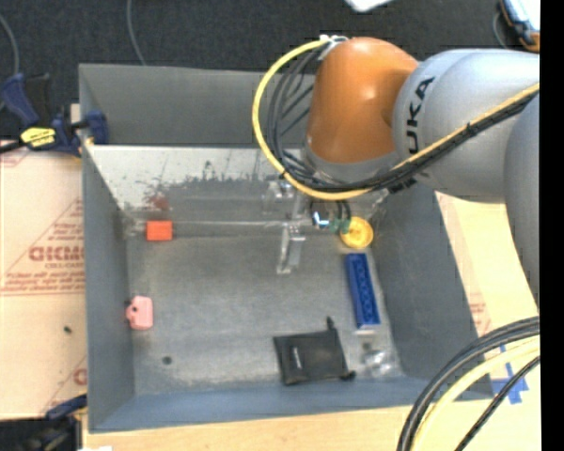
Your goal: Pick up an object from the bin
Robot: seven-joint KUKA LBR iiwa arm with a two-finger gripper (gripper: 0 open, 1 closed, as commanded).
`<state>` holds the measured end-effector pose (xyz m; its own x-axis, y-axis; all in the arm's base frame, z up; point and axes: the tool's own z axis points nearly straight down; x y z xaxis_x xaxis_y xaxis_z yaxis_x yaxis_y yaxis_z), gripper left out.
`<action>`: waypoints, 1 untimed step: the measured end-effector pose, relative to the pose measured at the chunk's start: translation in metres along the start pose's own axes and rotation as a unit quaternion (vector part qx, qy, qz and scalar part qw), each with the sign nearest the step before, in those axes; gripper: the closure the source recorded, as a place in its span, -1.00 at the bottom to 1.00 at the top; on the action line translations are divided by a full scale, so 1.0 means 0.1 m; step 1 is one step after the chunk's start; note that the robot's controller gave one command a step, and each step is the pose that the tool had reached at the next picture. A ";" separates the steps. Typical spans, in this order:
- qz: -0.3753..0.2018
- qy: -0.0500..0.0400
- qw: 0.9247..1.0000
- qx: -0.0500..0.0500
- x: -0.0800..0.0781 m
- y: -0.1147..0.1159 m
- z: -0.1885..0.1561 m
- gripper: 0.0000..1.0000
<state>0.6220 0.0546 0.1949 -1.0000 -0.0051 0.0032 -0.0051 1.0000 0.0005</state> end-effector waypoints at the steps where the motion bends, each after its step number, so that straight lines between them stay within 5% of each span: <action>1: 0.001 -0.004 1.000 0.000 -0.01 0.00 -0.05 -1.00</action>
Offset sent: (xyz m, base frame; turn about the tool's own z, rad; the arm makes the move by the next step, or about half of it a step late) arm -0.0131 -0.0528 -0.0690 -0.0490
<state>0.6230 0.0544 0.1999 -1.0000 -0.0039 -0.0043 -0.0039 1.0000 0.0011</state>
